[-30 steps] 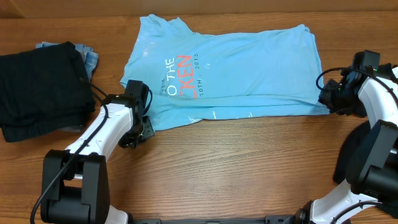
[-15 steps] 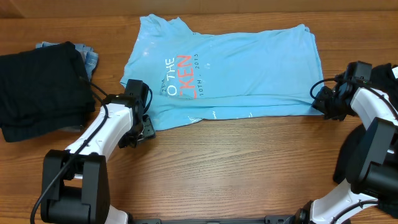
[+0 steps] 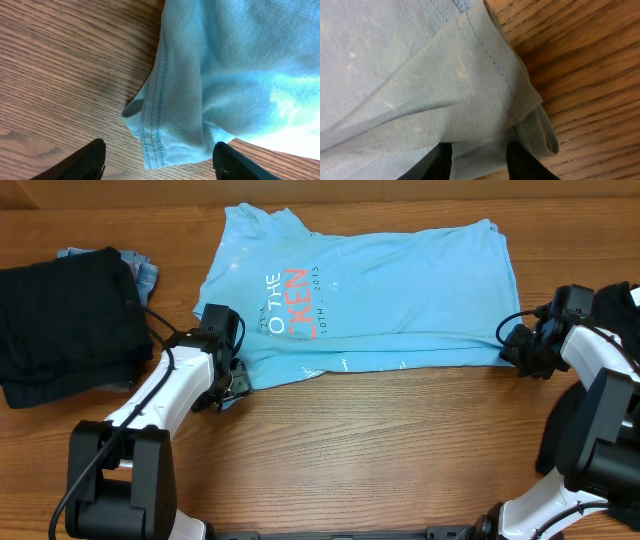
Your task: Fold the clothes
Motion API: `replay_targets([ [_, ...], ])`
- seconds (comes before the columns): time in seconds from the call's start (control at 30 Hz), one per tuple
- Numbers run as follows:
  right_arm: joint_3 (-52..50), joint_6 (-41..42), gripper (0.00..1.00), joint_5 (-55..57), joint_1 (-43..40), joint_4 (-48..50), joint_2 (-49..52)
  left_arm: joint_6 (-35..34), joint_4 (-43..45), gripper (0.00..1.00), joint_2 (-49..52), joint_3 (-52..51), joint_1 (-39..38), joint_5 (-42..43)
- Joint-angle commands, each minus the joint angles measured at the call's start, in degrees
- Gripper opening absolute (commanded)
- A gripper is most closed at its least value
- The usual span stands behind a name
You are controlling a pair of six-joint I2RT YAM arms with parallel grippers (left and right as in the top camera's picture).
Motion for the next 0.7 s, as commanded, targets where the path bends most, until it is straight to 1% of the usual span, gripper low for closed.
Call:
replay_targets([
  [0.0, -0.42, -0.42, 0.39, 0.52, -0.04, 0.52, -0.15, 0.72, 0.87, 0.63, 0.15, -0.50, 0.15, 0.13],
  [0.07, -0.79, -0.42, 0.40, 0.55, -0.04, 1.29, -0.15, 0.70, 2.54, 0.64, 0.31, -1.29, 0.15, 0.17],
  [0.17, -2.40, -0.42, 0.39, 0.52, -0.04, 3.28, 0.11, 0.74, 2.49, 0.62, 0.31, -1.29, 0.15, 1.07],
  [0.27, -2.49, -0.15, 0.39, 0.44, -0.04, 2.40, 4.13, 0.74, 2.03, 0.45, 0.31, -1.29, 0.15, 1.44],
  [0.3, -2.49, 0.02, 0.39, -0.22, -0.04, 2.32, 5.68, 0.74, 1.49, 0.31, 0.31, -1.29, 0.15, 1.40],
  [0.4, -2.49, 0.00, 0.39, -0.59, -0.04, 2.34, 7.28, 1.20, 0.61, 0.08, 0.31, -1.29, 0.17, 0.98],
  [0.43, -2.49, 0.00, 0.39, -0.59, -0.04, 2.34, 7.28, 1.20, 0.33, 0.04, 0.31, -1.29, 0.17, 0.98],
  [0.53, -2.49, 0.00, 0.39, -0.59, -0.04, 2.12, 7.28, 2.64, -0.70, 0.04, 0.31, -1.29, 0.17, -0.26],
  [0.6, -2.49, 0.00, 0.39, -0.57, -0.04, 2.12, 7.28, 2.62, -3.19, 0.04, 0.31, -1.29, 0.35, -8.92],
  [0.67, -2.49, 0.00, 0.39, -0.57, -0.04, 2.10, 7.28, 2.64, -4.31, 0.04, 0.31, -1.29, 1.84, -13.51],
])
